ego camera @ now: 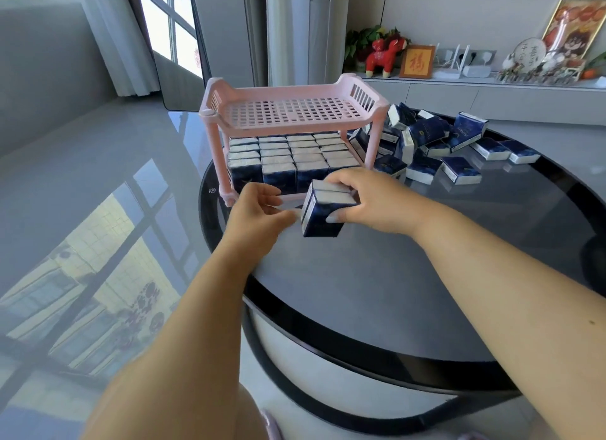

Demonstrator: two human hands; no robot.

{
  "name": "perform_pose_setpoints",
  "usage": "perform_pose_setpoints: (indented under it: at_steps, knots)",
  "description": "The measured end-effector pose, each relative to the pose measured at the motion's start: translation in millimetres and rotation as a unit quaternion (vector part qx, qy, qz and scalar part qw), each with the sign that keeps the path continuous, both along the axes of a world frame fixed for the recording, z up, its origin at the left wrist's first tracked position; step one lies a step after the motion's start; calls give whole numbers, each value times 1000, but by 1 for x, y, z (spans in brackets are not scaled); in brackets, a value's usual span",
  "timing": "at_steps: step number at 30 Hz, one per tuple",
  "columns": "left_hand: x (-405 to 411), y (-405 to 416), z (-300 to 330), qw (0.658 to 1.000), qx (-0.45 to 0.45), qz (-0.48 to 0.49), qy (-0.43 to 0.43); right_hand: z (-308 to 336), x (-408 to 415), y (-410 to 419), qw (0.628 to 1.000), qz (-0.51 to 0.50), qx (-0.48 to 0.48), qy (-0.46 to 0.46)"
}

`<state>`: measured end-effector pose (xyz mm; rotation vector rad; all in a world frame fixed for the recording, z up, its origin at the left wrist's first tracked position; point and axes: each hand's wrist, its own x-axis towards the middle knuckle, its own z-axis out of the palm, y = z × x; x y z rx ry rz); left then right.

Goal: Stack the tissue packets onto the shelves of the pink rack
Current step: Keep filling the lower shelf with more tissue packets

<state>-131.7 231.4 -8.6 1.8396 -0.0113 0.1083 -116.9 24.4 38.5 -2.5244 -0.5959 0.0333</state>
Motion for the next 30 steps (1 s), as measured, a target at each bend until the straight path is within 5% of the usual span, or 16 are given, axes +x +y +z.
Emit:
perform_pose_setpoints:
  at_steps: [6,15,30]
  knots:
    - [18,23,-7,974,-39,219,-43,10,16,39,999,7,30,-38]
    - [19,28,-6,972,-201,121,-11,13,40,84,996,30,35,-71]
    - [38,39,-21,979,-167,116,31,-4,68,121,981,-24,-133,-138]
